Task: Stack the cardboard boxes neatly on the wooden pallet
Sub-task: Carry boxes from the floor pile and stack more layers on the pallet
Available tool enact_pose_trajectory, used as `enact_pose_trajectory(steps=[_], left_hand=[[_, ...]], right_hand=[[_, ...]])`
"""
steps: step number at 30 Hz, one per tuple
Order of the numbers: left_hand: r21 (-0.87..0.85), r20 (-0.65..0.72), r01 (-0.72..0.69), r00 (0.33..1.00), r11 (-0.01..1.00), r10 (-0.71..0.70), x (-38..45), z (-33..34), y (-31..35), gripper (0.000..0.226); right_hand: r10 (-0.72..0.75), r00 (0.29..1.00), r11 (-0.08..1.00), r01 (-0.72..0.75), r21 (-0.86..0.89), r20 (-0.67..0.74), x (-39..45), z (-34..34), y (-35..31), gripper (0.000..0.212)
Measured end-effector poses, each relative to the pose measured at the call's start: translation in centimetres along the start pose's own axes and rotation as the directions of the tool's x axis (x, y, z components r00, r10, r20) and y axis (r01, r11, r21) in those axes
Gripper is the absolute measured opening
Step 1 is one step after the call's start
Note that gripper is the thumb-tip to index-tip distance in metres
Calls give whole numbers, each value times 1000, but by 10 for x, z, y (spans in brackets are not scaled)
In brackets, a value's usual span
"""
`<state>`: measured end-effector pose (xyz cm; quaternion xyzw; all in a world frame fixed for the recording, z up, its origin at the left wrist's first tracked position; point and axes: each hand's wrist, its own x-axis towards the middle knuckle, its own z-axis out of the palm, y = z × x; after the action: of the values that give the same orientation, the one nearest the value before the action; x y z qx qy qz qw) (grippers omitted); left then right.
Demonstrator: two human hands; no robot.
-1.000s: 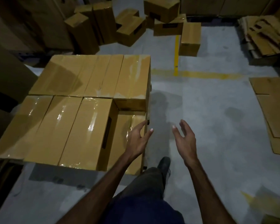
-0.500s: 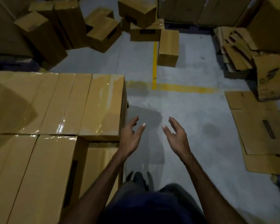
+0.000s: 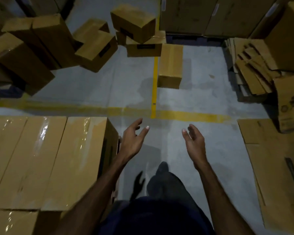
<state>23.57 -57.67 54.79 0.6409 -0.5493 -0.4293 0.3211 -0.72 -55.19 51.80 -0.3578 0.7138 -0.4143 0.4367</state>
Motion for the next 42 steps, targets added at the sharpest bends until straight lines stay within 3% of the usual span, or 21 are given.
enact_pose_trajectory(steps=[6, 11, 18, 27, 33, 37, 42], left_hand=[[-2, -65, 13, 998, 1000, -14, 151, 23, 65, 61], [-26, -88, 48, 995, 999, -50, 274, 45, 79, 64], [-13, -7, 88, 996, 996, -88, 480, 92, 102, 55], [67, 93, 125, 987, 990, -131, 700, 141, 164, 66], [122, -16, 259, 966, 958, -259, 780, 196, 153, 63], [123, -96, 423, 906, 898, -413, 812, 238, 116, 63], [166, -83, 559, 829, 812, -554, 861, 299, 38, 67]], right_hand=[[-32, 990, 995, 44, -90, 139, 170, 6, -69, 61], [-38, 985, 994, 55, -99, 167, 293, 14, -121, 61], [32, 995, 984, -15, -176, 93, 474, 28, -167, 64], [98, 990, 966, -69, -248, 104, 680, 34, -217, 67], [173, 955, 954, -102, -282, 241, 820, 35, -196, 65], [261, 897, 891, -82, -445, 357, 905, 31, -159, 70], [327, 865, 827, -67, -558, 382, 1004, 37, -89, 69]])
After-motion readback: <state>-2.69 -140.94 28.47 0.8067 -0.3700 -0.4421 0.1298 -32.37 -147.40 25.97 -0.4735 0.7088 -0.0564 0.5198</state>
